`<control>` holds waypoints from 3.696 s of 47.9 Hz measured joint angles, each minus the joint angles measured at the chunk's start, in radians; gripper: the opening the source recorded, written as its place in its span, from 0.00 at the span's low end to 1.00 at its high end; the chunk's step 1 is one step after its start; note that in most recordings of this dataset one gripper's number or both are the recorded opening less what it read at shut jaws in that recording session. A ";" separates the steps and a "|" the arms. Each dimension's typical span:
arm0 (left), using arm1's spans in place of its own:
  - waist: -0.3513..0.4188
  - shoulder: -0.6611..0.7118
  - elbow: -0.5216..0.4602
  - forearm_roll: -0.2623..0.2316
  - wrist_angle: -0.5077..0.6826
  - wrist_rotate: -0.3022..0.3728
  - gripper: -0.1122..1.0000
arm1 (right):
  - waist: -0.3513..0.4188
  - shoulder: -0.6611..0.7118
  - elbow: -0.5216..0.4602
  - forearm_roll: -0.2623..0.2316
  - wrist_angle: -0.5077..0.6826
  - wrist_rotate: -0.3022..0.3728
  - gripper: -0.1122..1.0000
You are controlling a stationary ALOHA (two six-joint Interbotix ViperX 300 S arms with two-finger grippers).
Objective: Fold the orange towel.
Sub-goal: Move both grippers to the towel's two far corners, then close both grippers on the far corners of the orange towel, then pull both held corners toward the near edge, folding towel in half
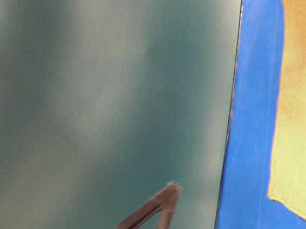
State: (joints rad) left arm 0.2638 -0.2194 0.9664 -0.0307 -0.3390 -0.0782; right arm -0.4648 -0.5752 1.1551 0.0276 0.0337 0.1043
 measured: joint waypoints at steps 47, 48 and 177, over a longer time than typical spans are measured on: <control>0.137 0.459 -0.124 0.000 -0.071 0.021 0.62 | -0.034 0.505 -0.023 -0.008 -0.301 -0.002 0.37; 0.137 0.457 -0.124 -0.002 -0.069 0.020 0.57 | -0.035 0.505 -0.023 -0.009 -0.301 -0.002 0.32; -0.545 0.235 -0.225 0.005 0.370 -0.172 0.12 | 0.765 0.156 -0.015 0.074 0.127 0.342 0.11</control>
State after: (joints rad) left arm -0.2807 0.0153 0.7409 -0.0261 0.0307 -0.2500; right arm 0.3007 -0.4188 1.1397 0.1012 0.1611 0.4464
